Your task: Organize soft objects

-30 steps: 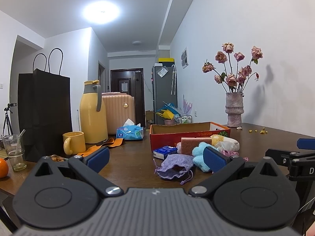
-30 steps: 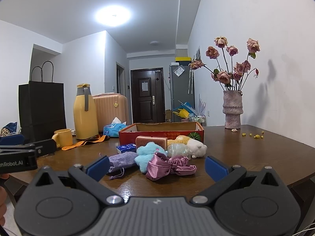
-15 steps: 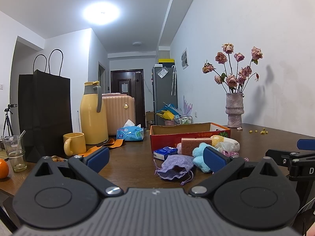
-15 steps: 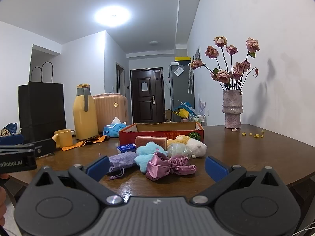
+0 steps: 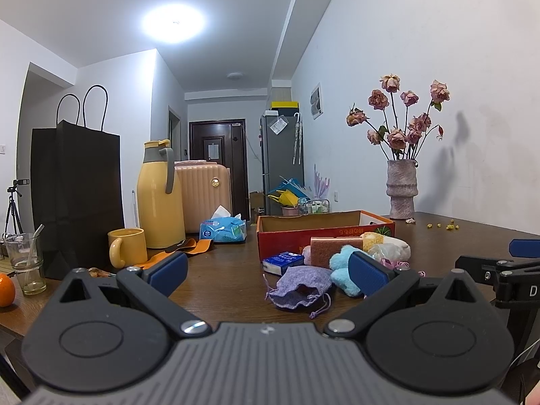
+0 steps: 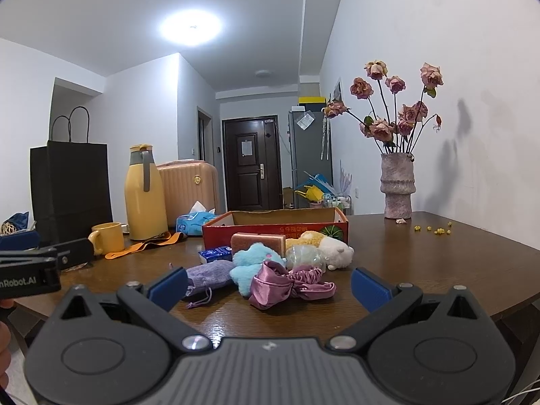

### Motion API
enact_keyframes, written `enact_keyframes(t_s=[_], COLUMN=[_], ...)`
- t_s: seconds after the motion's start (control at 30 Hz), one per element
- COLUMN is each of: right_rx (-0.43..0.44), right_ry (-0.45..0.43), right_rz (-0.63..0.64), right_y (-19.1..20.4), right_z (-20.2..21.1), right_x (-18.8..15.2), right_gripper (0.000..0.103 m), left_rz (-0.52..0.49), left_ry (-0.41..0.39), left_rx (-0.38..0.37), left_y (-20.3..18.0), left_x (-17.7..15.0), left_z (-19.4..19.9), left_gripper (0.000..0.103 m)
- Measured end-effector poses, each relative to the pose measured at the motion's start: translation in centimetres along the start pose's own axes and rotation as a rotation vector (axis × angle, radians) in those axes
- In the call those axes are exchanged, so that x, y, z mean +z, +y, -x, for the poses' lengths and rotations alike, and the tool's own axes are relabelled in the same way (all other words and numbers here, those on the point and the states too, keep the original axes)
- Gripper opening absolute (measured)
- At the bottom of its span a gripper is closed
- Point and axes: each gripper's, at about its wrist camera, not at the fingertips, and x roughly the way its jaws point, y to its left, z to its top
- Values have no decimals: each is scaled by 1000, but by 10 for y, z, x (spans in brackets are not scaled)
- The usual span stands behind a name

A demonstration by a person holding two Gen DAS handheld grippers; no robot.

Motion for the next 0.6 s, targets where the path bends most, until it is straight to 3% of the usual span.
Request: enact_keyframes(t_s=[0.6], right_rx=[-1], right_ry=[-2], right_rz=[1], right_y=[1], right_z=[0], right_x=[0], right_gripper=[103], left_rz=[-2], left_ry=[-1], left_rx=[1], left_y=[-2], left_x=[0], left_z=[0], left_gripper=[103])
